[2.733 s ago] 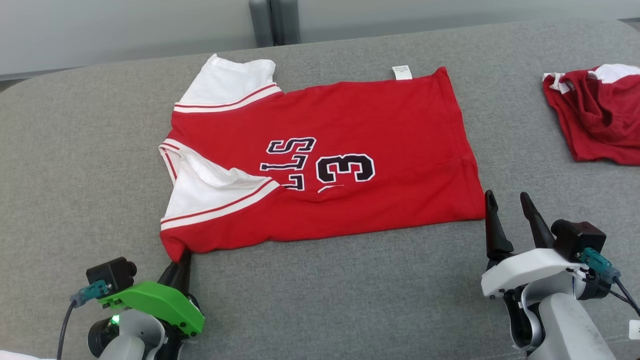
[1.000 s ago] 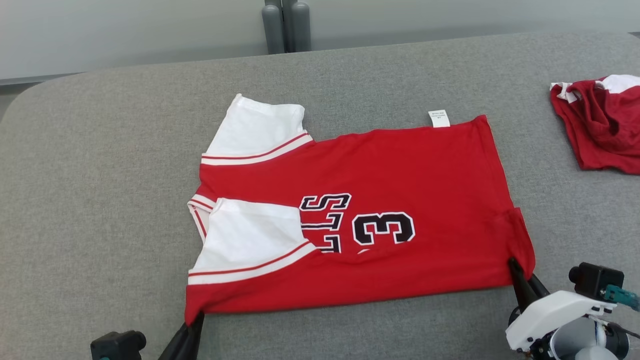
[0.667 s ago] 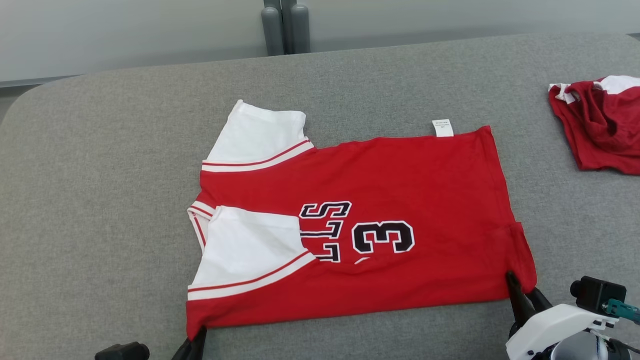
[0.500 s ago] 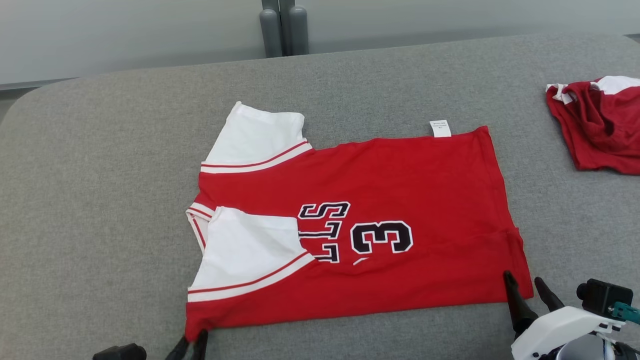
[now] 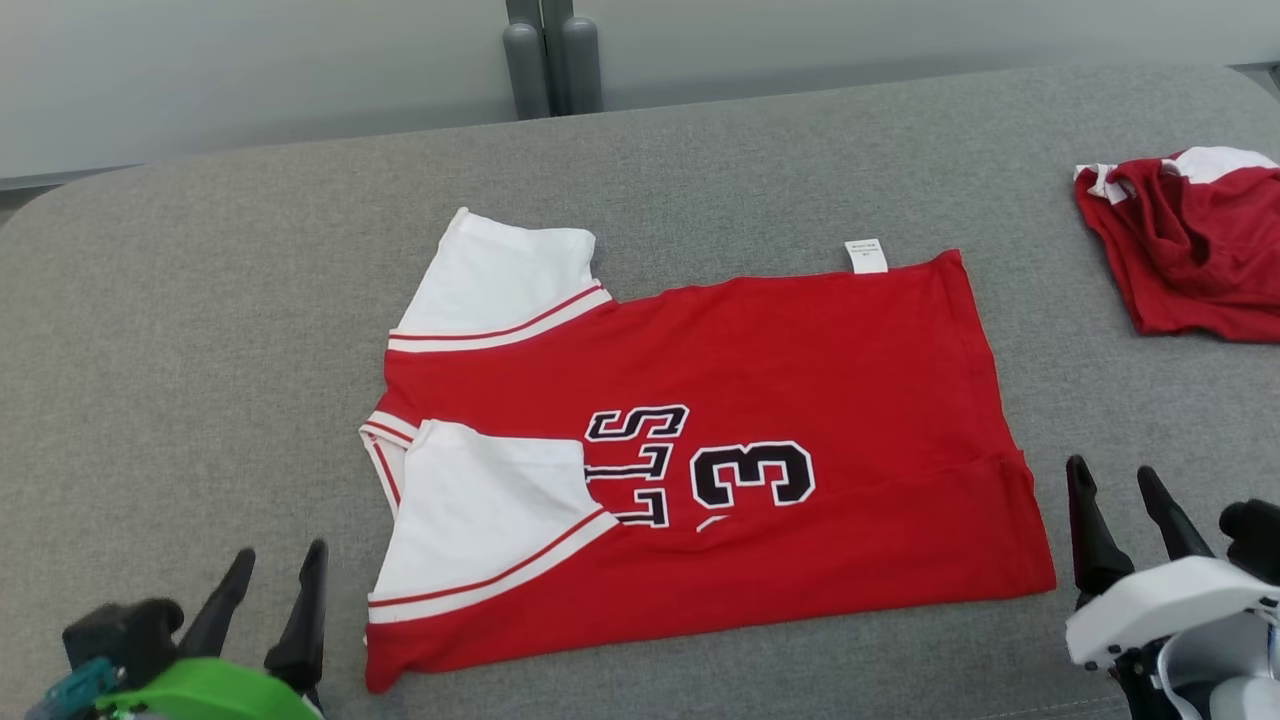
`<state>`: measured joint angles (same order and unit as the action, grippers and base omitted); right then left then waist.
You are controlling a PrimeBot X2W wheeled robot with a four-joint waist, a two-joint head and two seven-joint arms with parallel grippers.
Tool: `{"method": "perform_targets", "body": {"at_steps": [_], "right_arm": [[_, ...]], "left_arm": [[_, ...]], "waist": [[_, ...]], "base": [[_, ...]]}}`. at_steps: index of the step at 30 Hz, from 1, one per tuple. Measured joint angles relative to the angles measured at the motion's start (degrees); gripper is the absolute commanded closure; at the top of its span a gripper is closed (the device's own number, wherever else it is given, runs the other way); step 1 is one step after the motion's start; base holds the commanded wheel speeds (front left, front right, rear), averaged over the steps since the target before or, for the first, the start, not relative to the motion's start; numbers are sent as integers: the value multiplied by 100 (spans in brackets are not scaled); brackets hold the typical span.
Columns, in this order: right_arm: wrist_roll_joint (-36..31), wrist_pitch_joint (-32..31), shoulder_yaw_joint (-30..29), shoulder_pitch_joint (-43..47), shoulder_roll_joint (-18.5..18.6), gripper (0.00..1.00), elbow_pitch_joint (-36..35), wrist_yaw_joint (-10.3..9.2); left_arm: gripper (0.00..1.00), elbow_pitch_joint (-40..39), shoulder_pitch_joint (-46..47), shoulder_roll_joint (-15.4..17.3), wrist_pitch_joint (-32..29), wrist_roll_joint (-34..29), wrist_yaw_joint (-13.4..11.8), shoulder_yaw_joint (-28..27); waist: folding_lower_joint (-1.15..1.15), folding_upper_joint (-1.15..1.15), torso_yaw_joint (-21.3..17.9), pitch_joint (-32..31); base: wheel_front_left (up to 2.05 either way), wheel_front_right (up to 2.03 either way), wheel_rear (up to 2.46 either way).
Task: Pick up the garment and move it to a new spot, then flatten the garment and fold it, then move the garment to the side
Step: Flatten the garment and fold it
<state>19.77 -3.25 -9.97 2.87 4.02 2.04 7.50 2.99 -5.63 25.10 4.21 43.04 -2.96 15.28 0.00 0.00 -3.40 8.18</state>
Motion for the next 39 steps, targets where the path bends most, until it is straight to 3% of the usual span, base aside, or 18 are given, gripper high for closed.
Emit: {"method": "perform_targets", "body": {"at_steps": [3,13,21,39], "right_arm": [[-75,2,254,-235,46,0,-54,-1],[-30,132,1367,-1315,316,0,350,-1],[92,307,1984,-2043,425,0,570,-1],[326,673,2446,-2635,533,0,828,-1]], "left_arm": [[0,109,573,-20,-51,-189,1,141],[0,1892,3478,-614,-625,-733,142,706],[0,3399,5076,-726,-870,-940,245,838],[0,5247,6503,-632,-969,-1195,444,1067]], "waist": [[0,0,-19,33],[0,0,-122,532],[0,0,-375,1090],[0,0,-1135,1959]], "base": [[0,0,0],[0,0,0],[0,0,0],[0,0,0]]}}
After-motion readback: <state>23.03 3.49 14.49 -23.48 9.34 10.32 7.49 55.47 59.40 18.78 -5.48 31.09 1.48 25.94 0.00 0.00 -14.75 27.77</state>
